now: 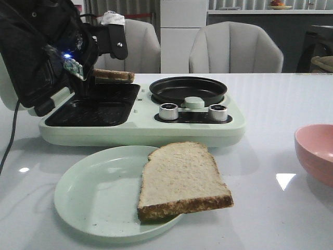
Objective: Make breakfast with bread and shrimp
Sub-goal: 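Lower the bread slice onto the waffle plate and release with left gripper, then reach the right gripper to the remaining bread slice and grasp it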
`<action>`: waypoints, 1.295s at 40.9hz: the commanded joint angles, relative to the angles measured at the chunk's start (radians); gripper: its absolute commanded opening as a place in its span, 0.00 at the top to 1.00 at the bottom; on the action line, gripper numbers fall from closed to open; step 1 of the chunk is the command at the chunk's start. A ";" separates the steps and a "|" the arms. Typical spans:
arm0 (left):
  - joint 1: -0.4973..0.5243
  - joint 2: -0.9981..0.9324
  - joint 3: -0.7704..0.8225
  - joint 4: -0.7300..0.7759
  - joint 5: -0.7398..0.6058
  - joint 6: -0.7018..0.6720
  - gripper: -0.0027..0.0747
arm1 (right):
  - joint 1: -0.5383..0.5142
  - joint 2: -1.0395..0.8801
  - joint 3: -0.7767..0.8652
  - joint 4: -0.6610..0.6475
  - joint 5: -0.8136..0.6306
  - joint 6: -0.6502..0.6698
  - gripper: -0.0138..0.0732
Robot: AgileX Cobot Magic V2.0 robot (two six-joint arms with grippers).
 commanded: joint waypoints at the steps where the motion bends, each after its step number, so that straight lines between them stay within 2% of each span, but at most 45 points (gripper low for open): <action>1: -0.013 -0.107 -0.031 -0.023 0.026 -0.004 0.39 | -0.003 -0.002 -0.030 -0.002 -0.057 -0.003 0.19; 12: -0.030 -0.175 0.029 -0.120 0.075 0.007 0.61 | -0.003 -0.002 -0.030 -0.002 -0.056 -0.003 0.19; 17: -0.052 -0.203 0.055 -0.190 0.166 0.046 0.67 | -0.003 -0.002 -0.030 -0.002 -0.056 -0.003 0.19; 20: -0.063 -0.229 0.057 -0.387 0.182 0.149 0.71 | -0.003 -0.002 -0.030 -0.002 -0.056 -0.003 0.19; 24: -0.063 -0.279 0.057 -0.802 0.171 0.343 0.71 | -0.003 -0.002 -0.030 -0.002 -0.056 -0.003 0.19; 27: -0.067 -0.322 0.057 -1.038 0.215 0.470 0.71 | -0.003 -0.002 -0.030 -0.002 -0.056 -0.003 0.19; 31: -0.092 -0.390 0.057 -1.232 0.272 0.474 0.71 | -0.003 -0.002 -0.030 -0.002 -0.056 -0.003 0.19; 41: -0.172 -0.570 0.094 -1.502 0.384 0.474 0.71 | -0.003 -0.002 -0.030 -0.002 -0.054 -0.003 0.19; 53: -0.295 -0.820 0.298 -1.649 0.342 0.472 0.71 | -0.003 -0.002 -0.030 -0.002 -0.054 -0.003 0.19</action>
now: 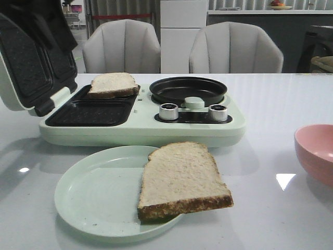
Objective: Make breakfast with bread and shrimp
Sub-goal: 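Reach the right gripper to the remaining bread slice and grasp it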
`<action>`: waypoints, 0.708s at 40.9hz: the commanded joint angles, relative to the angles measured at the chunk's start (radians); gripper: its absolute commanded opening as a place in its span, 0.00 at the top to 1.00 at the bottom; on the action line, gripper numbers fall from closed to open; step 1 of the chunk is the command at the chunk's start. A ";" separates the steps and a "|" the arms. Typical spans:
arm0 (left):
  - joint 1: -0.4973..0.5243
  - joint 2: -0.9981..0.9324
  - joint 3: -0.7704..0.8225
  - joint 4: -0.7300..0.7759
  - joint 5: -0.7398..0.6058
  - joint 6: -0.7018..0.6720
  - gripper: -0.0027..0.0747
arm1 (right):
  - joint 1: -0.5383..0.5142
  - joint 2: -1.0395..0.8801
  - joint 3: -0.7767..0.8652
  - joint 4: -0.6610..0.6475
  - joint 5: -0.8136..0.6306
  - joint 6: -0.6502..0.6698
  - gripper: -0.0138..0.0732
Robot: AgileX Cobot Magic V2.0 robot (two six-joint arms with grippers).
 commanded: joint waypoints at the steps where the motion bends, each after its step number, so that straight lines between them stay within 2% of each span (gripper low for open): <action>1: -0.042 -0.106 0.039 -0.031 -0.078 -0.002 0.71 | -0.003 -0.002 -0.030 -0.002 -0.054 -0.003 0.19; 11: -0.143 -0.315 0.189 -0.084 -0.124 -0.002 0.71 | -0.003 -0.002 -0.030 0.001 -0.064 -0.003 0.19; 18: -0.191 -0.440 0.272 -0.118 -0.130 -0.002 0.71 | -0.003 -0.002 -0.030 0.054 -0.065 -0.003 0.19; 23: -0.219 -0.519 0.309 -0.141 -0.130 -0.002 0.71 | -0.002 -0.002 -0.030 0.188 -0.017 -0.009 0.19; 29: -0.228 -0.571 0.325 -0.149 -0.130 -0.002 0.71 | 0.052 0.031 -0.030 0.402 0.038 -0.189 0.19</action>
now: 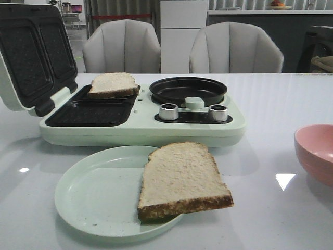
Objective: Make breakfast with bread and shrimp
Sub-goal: 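Reach the right gripper to the remaining bread slice and grasp it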
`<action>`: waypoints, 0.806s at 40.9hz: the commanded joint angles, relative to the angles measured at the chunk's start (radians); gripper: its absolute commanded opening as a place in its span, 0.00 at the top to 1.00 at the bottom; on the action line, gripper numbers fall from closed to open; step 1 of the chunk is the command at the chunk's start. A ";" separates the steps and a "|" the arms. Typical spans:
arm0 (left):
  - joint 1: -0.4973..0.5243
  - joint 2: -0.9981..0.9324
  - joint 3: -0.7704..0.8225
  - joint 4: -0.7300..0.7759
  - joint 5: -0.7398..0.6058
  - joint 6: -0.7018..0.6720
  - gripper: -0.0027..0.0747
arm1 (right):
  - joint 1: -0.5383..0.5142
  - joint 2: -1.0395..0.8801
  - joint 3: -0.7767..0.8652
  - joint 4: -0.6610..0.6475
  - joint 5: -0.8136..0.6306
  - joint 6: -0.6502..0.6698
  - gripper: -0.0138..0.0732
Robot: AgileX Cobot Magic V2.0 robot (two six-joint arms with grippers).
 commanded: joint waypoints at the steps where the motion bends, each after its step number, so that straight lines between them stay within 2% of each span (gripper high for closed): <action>1: -0.008 -0.026 -0.022 -0.007 -0.069 -0.002 0.71 | 0.050 0.030 -0.030 0.173 -0.012 -0.130 0.19; 7: -0.008 -0.028 -0.022 -0.007 -0.071 -0.002 0.71 | 0.181 0.154 -0.030 0.371 -0.025 -0.235 0.19; 13: -0.008 -0.028 -0.022 -0.007 -0.071 -0.002 0.71 | 0.333 0.325 -0.036 0.418 -0.120 -0.251 0.19; 16: -0.008 -0.028 -0.022 -0.003 -0.071 -0.002 0.71 | 0.375 0.427 -0.063 0.426 -0.151 -0.251 0.19; 33: -0.008 -0.028 -0.022 -0.003 -0.071 -0.002 0.71 | 0.382 0.807 -0.316 0.432 -0.049 -0.263 0.19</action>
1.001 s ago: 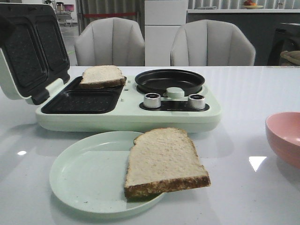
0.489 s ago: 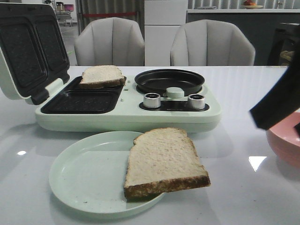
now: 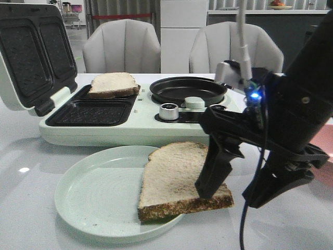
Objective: Make breakfast with bread and shrimp
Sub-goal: 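Reach the right gripper to the remaining bread slice and grasp it, then carry the bread slice over and lay it on the waffle plate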
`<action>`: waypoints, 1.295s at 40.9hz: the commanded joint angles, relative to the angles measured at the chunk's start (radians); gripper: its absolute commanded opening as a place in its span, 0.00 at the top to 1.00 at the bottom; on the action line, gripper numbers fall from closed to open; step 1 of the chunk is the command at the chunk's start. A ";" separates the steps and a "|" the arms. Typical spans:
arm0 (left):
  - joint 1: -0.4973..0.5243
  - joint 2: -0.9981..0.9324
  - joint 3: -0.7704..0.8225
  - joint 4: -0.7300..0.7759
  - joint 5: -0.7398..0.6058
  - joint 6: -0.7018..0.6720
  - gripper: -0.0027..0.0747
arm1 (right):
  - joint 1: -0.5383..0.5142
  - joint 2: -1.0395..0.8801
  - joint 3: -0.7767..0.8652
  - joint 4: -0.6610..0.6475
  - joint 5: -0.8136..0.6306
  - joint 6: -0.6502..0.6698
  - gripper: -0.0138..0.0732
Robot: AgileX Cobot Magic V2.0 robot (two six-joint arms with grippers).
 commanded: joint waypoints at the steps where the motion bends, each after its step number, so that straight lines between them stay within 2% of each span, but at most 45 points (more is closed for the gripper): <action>1: -0.007 -0.005 -0.026 -0.002 -0.073 -0.002 0.71 | -0.001 0.020 -0.077 0.032 0.019 -0.020 0.19; 16: -0.007 -0.005 -0.026 -0.002 -0.071 -0.002 0.71 | -0.001 0.097 -0.187 0.031 0.051 -0.022 0.19; 21: -0.007 -0.005 -0.026 -0.002 -0.071 -0.002 0.71 | -0.001 0.098 -0.200 0.031 0.093 -0.027 0.31; 30: -0.007 -0.005 -0.026 -0.002 -0.071 -0.002 0.71 | -0.001 0.098 -0.200 0.031 0.095 -0.027 0.63; 35: -0.007 -0.005 -0.026 -0.002 -0.071 -0.002 0.71 | -0.001 0.098 -0.200 0.031 0.095 -0.027 0.72; 41: -0.007 -0.005 -0.026 -0.002 -0.071 -0.002 0.71 | -0.001 0.096 -0.200 0.031 0.096 -0.033 0.79; 53: -0.007 -0.005 -0.026 -0.002 -0.071 -0.002 0.71 | -0.001 -0.058 -0.201 0.020 0.114 -0.038 0.79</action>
